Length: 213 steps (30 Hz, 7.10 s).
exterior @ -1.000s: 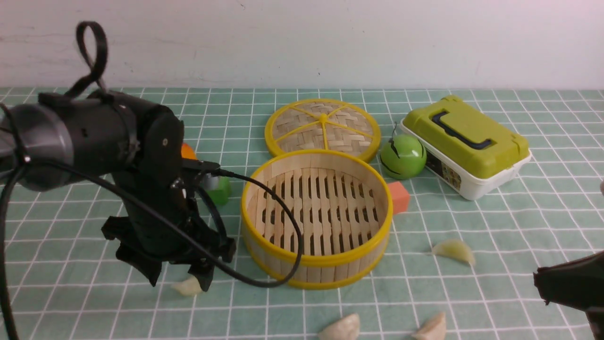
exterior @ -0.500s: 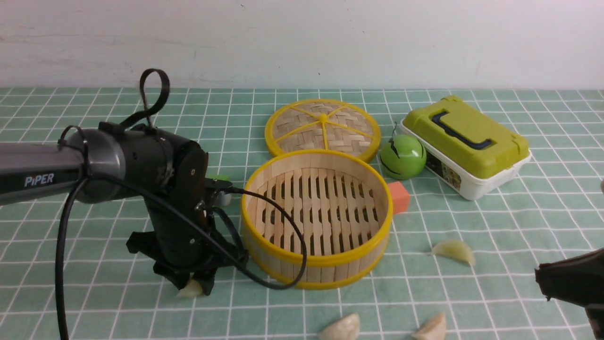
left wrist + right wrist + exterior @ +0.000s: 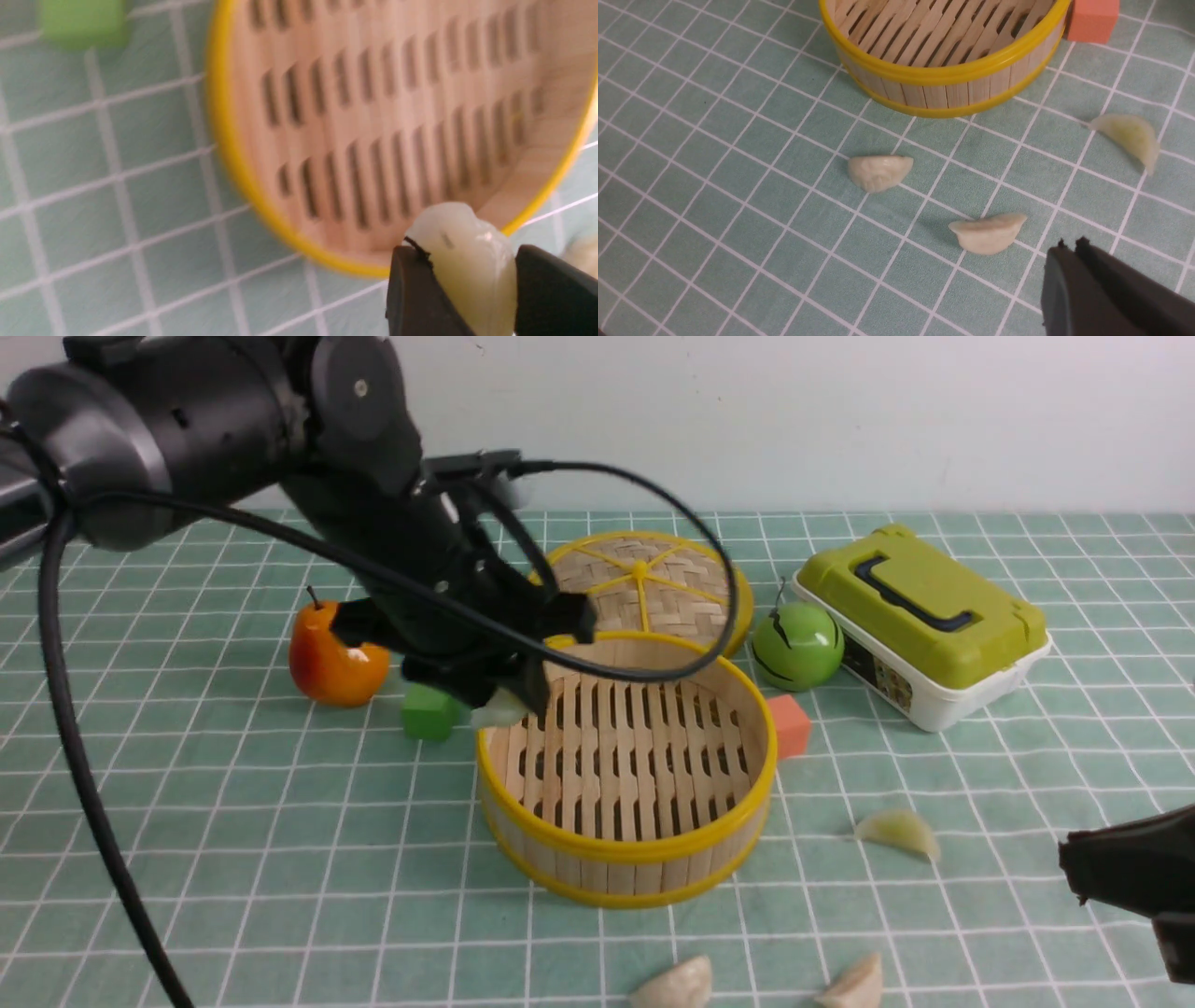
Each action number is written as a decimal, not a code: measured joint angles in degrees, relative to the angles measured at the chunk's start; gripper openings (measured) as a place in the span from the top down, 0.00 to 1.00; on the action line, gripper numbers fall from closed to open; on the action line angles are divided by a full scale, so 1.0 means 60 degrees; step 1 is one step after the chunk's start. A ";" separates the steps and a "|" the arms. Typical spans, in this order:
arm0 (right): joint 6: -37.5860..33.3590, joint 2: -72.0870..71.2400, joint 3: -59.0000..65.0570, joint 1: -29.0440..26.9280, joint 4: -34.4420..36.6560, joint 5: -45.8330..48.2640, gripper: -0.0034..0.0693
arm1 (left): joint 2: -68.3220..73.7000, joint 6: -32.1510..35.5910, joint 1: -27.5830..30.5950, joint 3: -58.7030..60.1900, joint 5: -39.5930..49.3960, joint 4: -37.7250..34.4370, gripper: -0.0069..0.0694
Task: Put the dumplings into the steamer on the table with the blue tablecloth.
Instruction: 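Place the dumpling into the bamboo steamer basket with the left gripper, then reach for and grasp a dumpling on the table with the left gripper, then place the dumpling into the bamboo steamer basket with the left gripper, then reach for and grasp a dumpling lying on the table beside the steamer, then place the dumpling in the bamboo steamer basket with the right gripper, then reach for and grasp a dumpling lying on the table beside the steamer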
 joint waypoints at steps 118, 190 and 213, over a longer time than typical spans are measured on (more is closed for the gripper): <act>0.1129 0.3826 -0.2801 0.0000 -0.2151 0.1762 0.64 | 0.0684 -0.0334 0.0030 -0.2113 0.1225 0.1047 0.44; 0.2227 1.0935 -0.9120 0.3727 -0.2985 0.1581 0.15 | -1.1553 0.1217 0.0030 0.9533 0.0825 0.0124 0.91; 0.8712 0.7305 -0.1638 0.3140 -0.4834 -0.1269 0.29 | -1.1553 0.1229 0.0030 0.9533 0.0409 -0.0021 0.89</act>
